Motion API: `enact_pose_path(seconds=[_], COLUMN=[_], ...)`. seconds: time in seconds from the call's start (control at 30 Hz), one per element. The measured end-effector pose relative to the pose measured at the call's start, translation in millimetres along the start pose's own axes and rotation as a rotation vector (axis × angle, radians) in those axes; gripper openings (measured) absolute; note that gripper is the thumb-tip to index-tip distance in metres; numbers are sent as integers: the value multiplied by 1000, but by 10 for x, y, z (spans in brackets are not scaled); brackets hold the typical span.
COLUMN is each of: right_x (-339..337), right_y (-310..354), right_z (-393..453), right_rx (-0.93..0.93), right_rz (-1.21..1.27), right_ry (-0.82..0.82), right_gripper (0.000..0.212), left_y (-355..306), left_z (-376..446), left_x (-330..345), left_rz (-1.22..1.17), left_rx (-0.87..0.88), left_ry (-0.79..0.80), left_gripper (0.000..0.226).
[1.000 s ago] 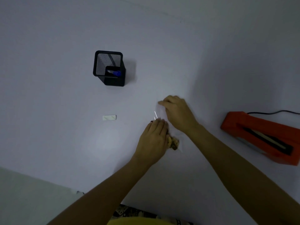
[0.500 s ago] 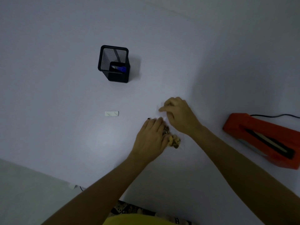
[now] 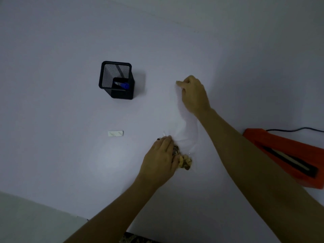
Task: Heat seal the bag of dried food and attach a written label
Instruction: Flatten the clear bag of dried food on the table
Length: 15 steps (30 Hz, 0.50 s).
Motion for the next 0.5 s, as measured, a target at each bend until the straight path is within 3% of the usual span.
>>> enact_pose_path(seconds=[0.13, 0.27, 0.4, 0.5], right_x=[51, 296, 236, 147], right_y=[354, 503, 318, 50], right_z=[-431, -985, -717, -384], right_rx=[-163, -283, -328, -305], right_rz=[-23, -132, -182, -215], right_ry=[-28, 92, 74, 84], right_gripper=[31, 42, 41, 53], left_y=[9, 15, 17, 40], left_z=[-13, -7, 18, 21], left_x=[30, 54, 81, 74], left_rz=[-14, -12, 43, 85], left_rx=[-12, 10, 17, 13], left_ry=[16, 8, 33, 43], left_gripper=[44, 41, 43, 44])
Point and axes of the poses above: each hand's wrist, its own z-axis towards the middle knuckle, its own x-axis out of the palm, y = z × x, the point moved 7 cm from there along z, towards the middle knuckle, and after that the axes turned 14 degrees about -x, right-handed, at the moved point
